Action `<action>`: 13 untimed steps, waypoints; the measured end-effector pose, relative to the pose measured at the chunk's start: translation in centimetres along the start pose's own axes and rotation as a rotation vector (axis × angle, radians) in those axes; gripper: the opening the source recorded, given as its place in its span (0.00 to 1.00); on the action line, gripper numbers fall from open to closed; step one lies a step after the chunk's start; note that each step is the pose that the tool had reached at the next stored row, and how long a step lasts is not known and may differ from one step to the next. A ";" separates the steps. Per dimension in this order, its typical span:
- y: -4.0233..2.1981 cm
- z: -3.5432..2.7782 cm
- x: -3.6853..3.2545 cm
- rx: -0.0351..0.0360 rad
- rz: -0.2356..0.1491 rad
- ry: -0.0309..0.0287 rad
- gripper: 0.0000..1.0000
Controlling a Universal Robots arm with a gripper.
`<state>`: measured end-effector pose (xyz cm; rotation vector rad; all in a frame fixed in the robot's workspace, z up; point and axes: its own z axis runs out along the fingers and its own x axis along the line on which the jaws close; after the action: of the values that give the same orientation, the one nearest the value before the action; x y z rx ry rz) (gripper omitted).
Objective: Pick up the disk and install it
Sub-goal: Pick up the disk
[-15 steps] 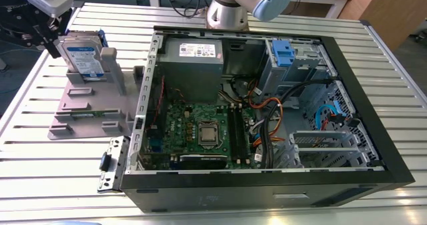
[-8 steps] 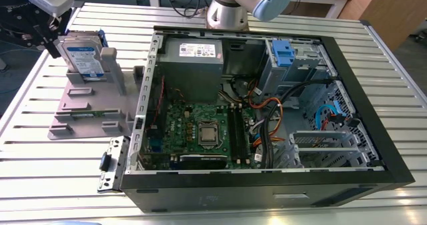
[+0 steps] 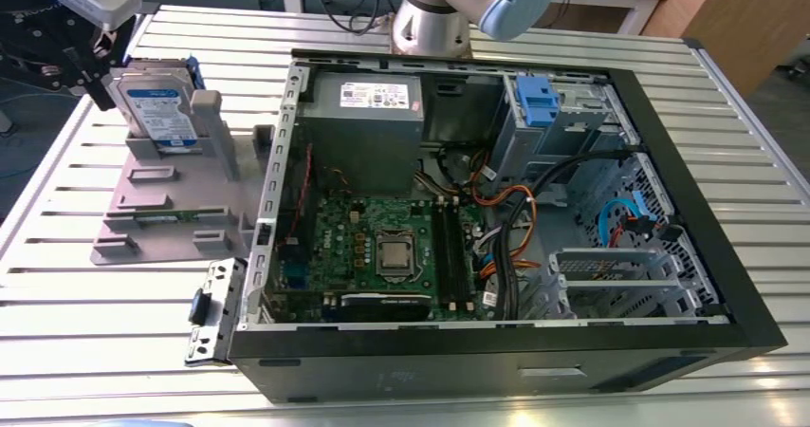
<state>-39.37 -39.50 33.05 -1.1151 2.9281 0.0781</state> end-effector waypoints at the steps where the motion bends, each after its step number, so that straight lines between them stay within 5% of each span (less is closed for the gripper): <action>1: 0.00 0.00 0.00 -0.0001 -0.003 0.0001 0.11; 13: 0.00 0.00 0.00 -0.0010 -0.042 0.0018 0.11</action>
<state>-39.37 -39.50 33.05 -1.1765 2.9050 0.0784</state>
